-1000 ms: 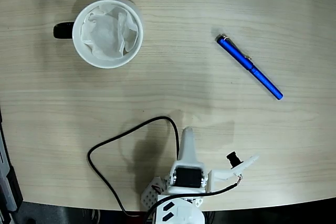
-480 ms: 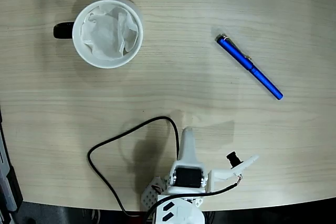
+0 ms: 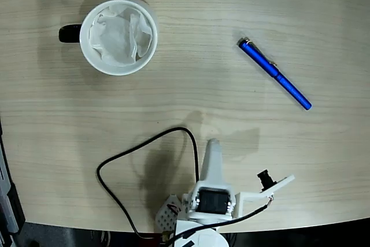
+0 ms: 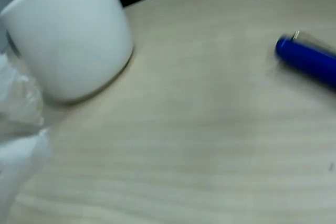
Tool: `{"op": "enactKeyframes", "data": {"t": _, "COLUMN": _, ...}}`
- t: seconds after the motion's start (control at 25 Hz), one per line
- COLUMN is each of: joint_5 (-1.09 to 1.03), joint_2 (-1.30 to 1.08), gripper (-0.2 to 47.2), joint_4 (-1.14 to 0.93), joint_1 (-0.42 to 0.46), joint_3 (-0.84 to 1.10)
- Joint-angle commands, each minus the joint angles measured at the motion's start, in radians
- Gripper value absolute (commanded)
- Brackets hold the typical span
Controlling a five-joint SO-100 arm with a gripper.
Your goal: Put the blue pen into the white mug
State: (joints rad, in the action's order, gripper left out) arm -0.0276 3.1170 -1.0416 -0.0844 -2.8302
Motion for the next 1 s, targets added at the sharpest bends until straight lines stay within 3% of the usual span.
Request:
{"op": "enactKeyframes", "data": {"t": 0.0, "joint_5": -0.02, "joint_2": -0.121, "gripper": 0.1, "joint_4": 0.037, "joint_1": -0.005, "joint_3": 0.126}}
{"op": "enactKeyframes", "data": {"t": 0.08, "joint_5": -0.02, "joint_2": -0.215, "gripper": 0.1, "joint_4": 0.044, "joint_1": -0.005, "joint_3": 0.193}}
{"op": "enactKeyframes", "data": {"t": 0.2, "joint_5": -0.017, "joint_2": -0.367, "gripper": 4.4, "joint_4": 0.052, "joint_1": -0.006, "joint_3": 0.295}}
{"op": "enactKeyframes", "data": {"t": 0.96, "joint_5": 0.325, "joint_2": -1.229, "gripper": 6.3, "joint_4": 0.069, "joint_1": -0.112, "joint_3": 0.867}}
